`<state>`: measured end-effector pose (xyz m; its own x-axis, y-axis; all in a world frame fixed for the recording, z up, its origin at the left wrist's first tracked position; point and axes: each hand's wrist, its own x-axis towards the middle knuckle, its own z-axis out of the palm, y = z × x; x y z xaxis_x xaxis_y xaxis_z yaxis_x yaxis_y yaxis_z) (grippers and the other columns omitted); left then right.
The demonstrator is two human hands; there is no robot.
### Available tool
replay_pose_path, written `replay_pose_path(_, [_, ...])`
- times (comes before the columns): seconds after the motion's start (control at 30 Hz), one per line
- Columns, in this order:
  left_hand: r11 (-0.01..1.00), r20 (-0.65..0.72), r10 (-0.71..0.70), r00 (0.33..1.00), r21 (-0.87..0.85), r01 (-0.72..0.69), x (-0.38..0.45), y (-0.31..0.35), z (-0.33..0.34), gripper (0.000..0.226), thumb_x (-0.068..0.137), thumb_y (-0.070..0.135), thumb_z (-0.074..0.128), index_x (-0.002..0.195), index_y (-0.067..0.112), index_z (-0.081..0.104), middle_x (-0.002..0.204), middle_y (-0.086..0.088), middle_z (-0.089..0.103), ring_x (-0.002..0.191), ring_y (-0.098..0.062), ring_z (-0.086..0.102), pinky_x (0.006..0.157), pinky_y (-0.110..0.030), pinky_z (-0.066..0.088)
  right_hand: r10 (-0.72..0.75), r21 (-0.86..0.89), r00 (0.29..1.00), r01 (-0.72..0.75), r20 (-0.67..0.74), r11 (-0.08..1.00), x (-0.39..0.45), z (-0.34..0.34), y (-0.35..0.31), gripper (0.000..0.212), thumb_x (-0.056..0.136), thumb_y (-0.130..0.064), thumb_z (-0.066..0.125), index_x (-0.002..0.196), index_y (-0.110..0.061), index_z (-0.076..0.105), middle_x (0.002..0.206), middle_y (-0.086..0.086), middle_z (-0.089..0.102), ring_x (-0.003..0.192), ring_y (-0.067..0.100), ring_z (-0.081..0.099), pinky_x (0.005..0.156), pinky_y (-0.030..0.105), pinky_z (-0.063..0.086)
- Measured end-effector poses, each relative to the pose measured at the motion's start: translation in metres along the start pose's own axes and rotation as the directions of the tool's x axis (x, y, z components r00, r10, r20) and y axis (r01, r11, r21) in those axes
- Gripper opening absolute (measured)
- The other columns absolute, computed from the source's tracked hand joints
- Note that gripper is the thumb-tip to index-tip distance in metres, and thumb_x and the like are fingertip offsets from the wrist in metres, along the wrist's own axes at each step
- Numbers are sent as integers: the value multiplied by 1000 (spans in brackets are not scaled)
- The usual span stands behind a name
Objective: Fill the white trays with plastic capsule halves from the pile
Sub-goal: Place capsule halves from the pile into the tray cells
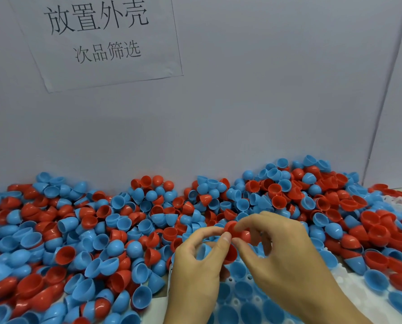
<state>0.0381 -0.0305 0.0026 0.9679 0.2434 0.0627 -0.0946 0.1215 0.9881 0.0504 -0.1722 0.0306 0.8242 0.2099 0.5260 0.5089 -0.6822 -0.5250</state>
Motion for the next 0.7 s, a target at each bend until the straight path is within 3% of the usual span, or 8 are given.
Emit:
replay_pose_path(0.1, [1000, 13, 18, 1000, -13, -17, 0, 1, 1, 13, 88, 29, 73, 78, 37, 75, 68, -2, 72, 57, -10, 65, 57, -21, 52, 13, -43, 998, -10, 54, 999, 0, 1, 0, 14, 82, -50, 68, 94, -42, 72, 71, -22, 55, 85, -8, 52, 58, 16, 40])
replay_pose_path(0.3, [1000, 68, 15, 998, 9, -15, -1, 0, 6, 8, 85, 37, 70, 80, 39, 75, 69, -6, 72, 58, -17, 66, 63, -30, 58, 65, -47, 996, -62, 63, 997, 2, 3, 2, 9, 84, -44, 71, 91, -41, 75, 72, -18, 57, 73, 0, 53, 58, 18, 41])
replay_pose_path(0.4, [999, 79, -27, 997, -22, 29, 0, 1, 5, 15, 83, 44, 66, 83, 38, 79, 69, -6, 72, 58, -19, 66, 64, -32, 57, 91, -35, 994, -89, 64, 995, 3, 2, 5, 10, 83, -44, 73, 90, -38, 76, 75, -16, 59, 69, 4, 53, 62, 24, 49])
replay_pose_path(0.53, [997, 86, -68, 994, -16, 70, 1, -2, 4, 22, 96, 29, 63, 88, 39, 81, 78, -7, 76, 59, -20, 67, 64, -31, 57, 98, -36, 991, -95, 87, 995, 3, 1, 10, 6, 85, -41, 72, 87, -37, 76, 75, -16, 59, 71, 4, 55, 68, 27, 52])
replay_pose_path(0.7, [996, 91, -78, 993, -28, 81, 1, -1, 1, 24, 96, 25, 64, 87, 38, 81, 84, -4, 78, 58, -18, 65, 64, -30, 55, 76, -19, 995, -74, 69, 997, 4, -2, 11, 4, 84, -35, 76, 83, -38, 77, 72, -16, 61, 69, 5, 57, 65, 27, 52])
